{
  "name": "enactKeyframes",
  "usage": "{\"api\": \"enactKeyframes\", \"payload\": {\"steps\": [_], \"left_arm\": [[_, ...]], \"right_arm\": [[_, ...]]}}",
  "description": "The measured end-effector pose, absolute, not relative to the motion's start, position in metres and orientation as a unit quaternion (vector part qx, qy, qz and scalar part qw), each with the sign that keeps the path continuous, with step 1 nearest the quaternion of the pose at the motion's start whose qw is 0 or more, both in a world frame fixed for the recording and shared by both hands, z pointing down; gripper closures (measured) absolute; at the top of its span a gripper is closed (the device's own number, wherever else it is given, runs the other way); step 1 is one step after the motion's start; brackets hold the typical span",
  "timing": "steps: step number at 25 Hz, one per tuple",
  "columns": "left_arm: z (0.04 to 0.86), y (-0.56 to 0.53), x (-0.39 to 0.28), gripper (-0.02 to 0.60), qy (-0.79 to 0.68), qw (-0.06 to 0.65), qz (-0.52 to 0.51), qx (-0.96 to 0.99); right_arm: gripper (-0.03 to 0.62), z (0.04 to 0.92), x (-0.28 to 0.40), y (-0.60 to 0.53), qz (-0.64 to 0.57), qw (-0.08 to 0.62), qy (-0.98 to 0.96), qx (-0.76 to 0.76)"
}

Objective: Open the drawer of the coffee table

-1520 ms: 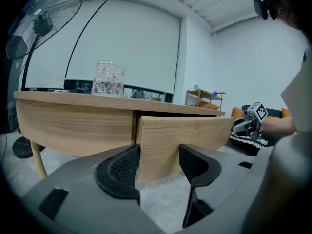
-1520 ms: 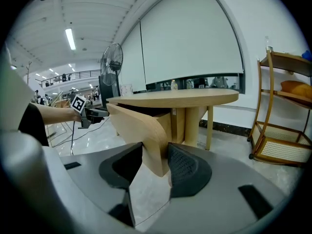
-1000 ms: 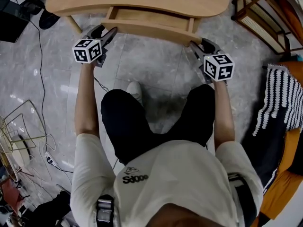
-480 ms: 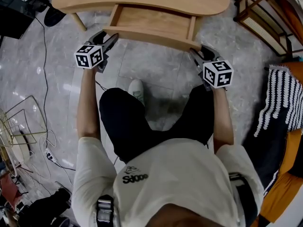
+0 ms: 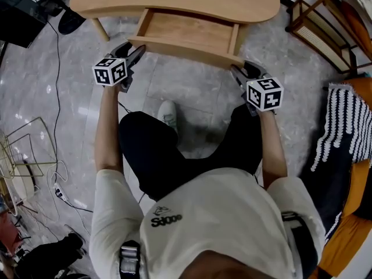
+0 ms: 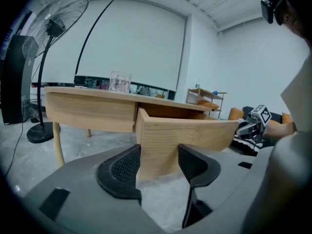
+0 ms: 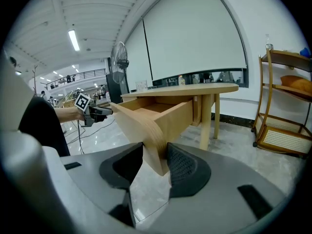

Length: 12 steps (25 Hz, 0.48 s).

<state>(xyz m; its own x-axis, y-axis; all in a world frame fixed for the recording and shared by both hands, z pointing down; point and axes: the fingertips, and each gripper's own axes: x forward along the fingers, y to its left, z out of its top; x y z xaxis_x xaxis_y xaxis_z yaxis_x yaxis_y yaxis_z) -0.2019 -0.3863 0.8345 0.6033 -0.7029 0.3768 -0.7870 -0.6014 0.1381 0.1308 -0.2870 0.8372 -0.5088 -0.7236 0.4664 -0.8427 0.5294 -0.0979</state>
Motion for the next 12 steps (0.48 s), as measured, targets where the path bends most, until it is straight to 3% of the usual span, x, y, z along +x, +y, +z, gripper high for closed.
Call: {"api": "enactKeyframes", "payload": {"steps": [12], "left_arm": [[0.840, -0.354, -0.212, 0.328, -0.414, 0.154, 0.151, 0.884]], "right_arm": [[0.441, 0.843, 0.120, -0.253, 0.168, 0.199, -0.858, 0.444]]}}
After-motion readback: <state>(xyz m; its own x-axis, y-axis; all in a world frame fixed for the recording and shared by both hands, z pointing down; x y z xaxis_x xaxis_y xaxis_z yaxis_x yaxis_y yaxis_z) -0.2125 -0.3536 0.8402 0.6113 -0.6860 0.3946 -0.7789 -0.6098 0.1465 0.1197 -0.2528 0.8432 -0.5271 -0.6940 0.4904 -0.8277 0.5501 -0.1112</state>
